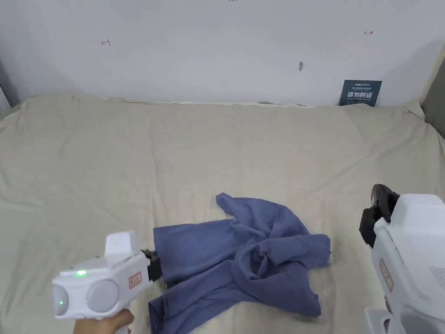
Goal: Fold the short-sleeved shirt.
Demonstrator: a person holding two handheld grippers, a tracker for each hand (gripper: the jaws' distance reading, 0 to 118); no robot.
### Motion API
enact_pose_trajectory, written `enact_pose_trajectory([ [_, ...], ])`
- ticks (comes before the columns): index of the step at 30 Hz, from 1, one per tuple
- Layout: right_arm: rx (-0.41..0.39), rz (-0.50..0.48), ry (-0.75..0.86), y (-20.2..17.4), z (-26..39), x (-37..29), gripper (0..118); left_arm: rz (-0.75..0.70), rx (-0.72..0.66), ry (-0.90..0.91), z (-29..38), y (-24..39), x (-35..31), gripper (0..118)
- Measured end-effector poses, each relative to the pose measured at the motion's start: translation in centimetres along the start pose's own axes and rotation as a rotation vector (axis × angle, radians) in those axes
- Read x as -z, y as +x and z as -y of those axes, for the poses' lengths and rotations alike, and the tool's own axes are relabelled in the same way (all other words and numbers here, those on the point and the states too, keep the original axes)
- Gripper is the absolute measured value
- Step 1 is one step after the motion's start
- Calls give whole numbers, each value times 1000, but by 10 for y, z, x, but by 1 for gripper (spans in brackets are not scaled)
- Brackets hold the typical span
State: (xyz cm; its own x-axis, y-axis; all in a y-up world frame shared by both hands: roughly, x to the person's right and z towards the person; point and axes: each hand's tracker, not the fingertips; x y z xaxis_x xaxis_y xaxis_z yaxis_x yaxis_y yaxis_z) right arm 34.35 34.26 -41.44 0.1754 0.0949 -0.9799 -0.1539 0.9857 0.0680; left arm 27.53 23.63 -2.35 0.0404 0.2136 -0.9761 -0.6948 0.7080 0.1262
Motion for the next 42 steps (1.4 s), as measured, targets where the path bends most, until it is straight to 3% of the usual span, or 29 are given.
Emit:
enact_pose_trajectory([
  [3,-4,-10,-18,-1,6,2,1,2,-29,-82,29,-3,13,1],
  [4,-4,-14,-24,-2,8,3,1,-5,-35,-94,35,-4,16,8],
  [5,-4,-18,-31,-2,10,3,1,-20,-39,-96,41,-4,20,26],
  [7,-3,-22,-43,-3,15,5,1,-31,-42,-130,50,-2,25,89],
  [8,-4,-25,-51,-3,18,5,1,-42,-44,-140,54,-1,29,106],
  [9,-4,-25,-59,-3,20,6,1,-58,-46,-141,57,1,32,110],
  [12,1,-28,-82,-2,26,10,1,-94,-36,-163,64,5,47,99],
  [13,6,-29,-90,-2,28,11,1,-111,-39,-189,67,6,54,83],
  [15,11,-32,-104,0,31,14,2,-115,-48,-234,75,9,69,39],
  [17,7,-28,-119,1,33,17,2,-146,-26,-198,80,15,69,36],
  [18,3,-26,-131,3,35,20,2,-167,-9,-197,79,20,65,28],
  [19,1,-24,-141,4,37,23,2,-163,6,-197,79,22,64,6],
  [21,3,-15,-181,6,42,34,9,-125,12,-192,74,21,63,5],
  [24,20,-30,-319,11,54,67,48,-14,-78,-155,64,15,51,5],
  [26,30,-41,-430,12,64,97,87,40,-114,-97,55,13,40,5],
  [27,34,-44,-485,11,70,113,98,61,-128,-76,50,11,36,5],
  [29,58,-62,-587,9,83,146,105,88,-121,-53,38,9,29,5],
  [36,64,-128,-795,-9,141,233,101,104,-60,-36,19,13,32,5],
  [39,56,-165,-866,-20,159,250,74,109,-62,-47,17,14,35,5],
  [42,71,-211,-899,-23,162,248,16,113,-66,-51,14,13,37,5],
])
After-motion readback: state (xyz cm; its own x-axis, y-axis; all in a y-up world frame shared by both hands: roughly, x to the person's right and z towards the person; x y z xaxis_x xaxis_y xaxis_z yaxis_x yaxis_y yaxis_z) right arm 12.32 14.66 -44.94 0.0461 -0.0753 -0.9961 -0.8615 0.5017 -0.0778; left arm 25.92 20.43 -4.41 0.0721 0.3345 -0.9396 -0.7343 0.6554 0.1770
